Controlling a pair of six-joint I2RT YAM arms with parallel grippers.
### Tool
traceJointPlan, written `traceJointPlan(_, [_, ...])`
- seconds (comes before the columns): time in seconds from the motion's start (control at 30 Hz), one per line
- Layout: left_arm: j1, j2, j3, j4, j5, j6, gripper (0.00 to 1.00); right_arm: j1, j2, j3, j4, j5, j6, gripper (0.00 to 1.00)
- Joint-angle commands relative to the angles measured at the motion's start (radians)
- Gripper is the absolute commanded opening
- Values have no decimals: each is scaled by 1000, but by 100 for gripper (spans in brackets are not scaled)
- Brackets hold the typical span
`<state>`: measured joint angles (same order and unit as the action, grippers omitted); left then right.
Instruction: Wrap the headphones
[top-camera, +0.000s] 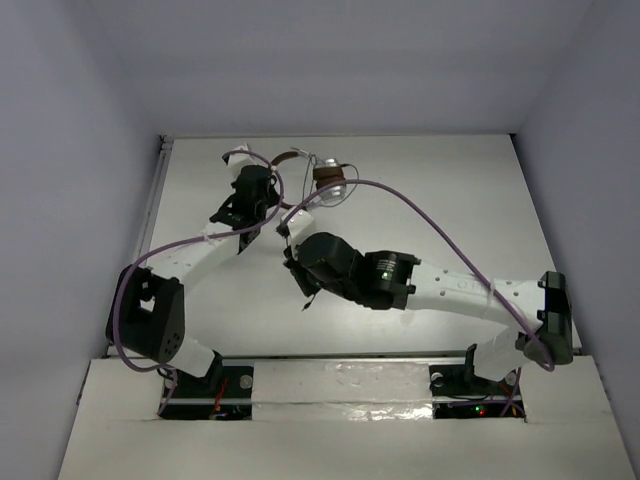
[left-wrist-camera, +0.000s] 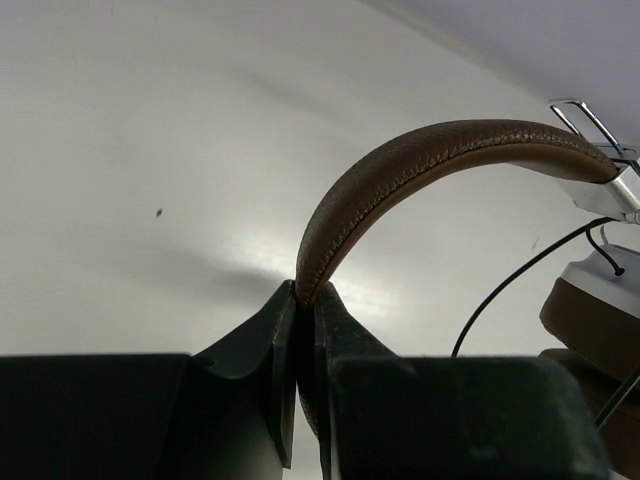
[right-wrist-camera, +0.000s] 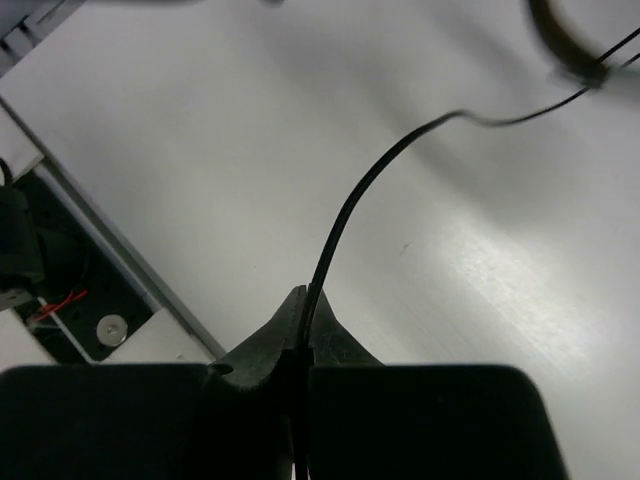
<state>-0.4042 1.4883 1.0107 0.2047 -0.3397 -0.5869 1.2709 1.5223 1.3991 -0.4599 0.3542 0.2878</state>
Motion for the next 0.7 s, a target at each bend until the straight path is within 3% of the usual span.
traceJointPlan(0.0, [-42, -106, -47, 52, -21, 41, 0, 1, -45, 92, -54, 133, -124, 0])
traceJointPlan(0.4, [-70, -237, -149, -53, 143, 67, 0, -208, -85, 129, -43, 180, -256, 0])
traceJointPlan(0.67, [-108, -255, -159, -117, 248, 107, 0, -355, -67, 139, 72, 235, -277, 0])
